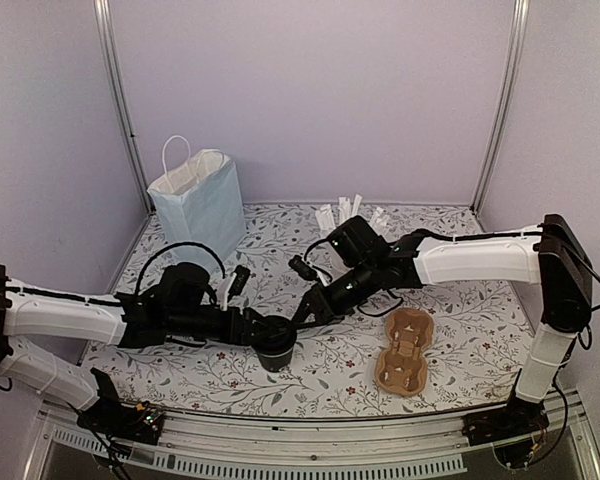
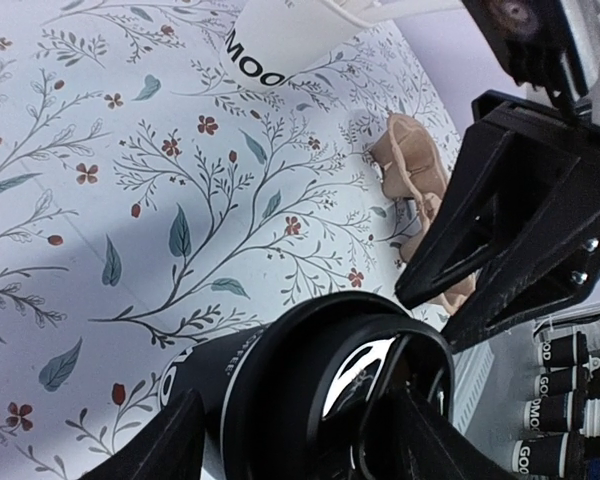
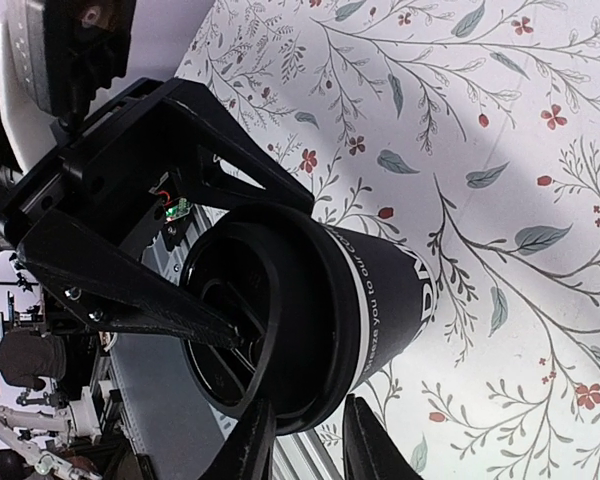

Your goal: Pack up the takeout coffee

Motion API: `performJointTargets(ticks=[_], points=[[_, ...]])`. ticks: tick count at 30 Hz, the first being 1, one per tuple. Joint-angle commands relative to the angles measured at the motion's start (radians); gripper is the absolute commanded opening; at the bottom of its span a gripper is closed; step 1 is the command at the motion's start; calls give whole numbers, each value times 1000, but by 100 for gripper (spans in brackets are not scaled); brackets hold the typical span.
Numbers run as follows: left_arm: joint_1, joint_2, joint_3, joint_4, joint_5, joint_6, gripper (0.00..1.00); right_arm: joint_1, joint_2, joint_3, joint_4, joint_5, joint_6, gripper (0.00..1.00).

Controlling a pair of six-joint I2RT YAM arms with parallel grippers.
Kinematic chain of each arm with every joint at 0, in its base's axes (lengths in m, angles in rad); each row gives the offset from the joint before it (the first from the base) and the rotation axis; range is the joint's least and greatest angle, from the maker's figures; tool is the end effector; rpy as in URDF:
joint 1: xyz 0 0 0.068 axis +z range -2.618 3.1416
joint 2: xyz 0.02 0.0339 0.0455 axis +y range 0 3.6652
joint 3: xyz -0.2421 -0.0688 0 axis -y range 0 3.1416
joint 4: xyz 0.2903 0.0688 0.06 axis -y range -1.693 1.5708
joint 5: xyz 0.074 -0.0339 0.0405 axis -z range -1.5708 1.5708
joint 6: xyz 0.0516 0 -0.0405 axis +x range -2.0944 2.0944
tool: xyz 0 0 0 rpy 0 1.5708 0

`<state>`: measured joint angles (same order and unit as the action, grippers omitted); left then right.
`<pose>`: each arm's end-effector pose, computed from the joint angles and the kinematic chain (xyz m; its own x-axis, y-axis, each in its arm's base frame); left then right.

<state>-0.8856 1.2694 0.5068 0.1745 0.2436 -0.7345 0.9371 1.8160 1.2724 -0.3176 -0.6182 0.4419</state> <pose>0.1819 -0.2423 0.1187 -0.8493 0.0113 -0.5278 0.4166 0.6284 -0.6569 0.2328 0.3673 0.1615 -0.7825 -0.4764 -0.4009 -0.6036 0.4226 0.6761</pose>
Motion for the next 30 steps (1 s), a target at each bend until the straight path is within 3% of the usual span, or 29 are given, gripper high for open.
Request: performJointTargets(ticks=[1,11,20,24,30], points=[[-7,40,-11,-128,-11,21,65,11,16,7,-11,12,48,26],[-9,42,-42,-122,-7,-3,65,37,30,-30,11,-15,83,24],[-10,24,-70,-121,-9,-22,64,39,62,-64,25,-1,127,17],[-9,32,-70,-127,-12,-20,64,40,88,-95,-6,84,105,5],[-10,57,-61,-121,-6,-13,64,47,174,-180,-17,171,38,3]])
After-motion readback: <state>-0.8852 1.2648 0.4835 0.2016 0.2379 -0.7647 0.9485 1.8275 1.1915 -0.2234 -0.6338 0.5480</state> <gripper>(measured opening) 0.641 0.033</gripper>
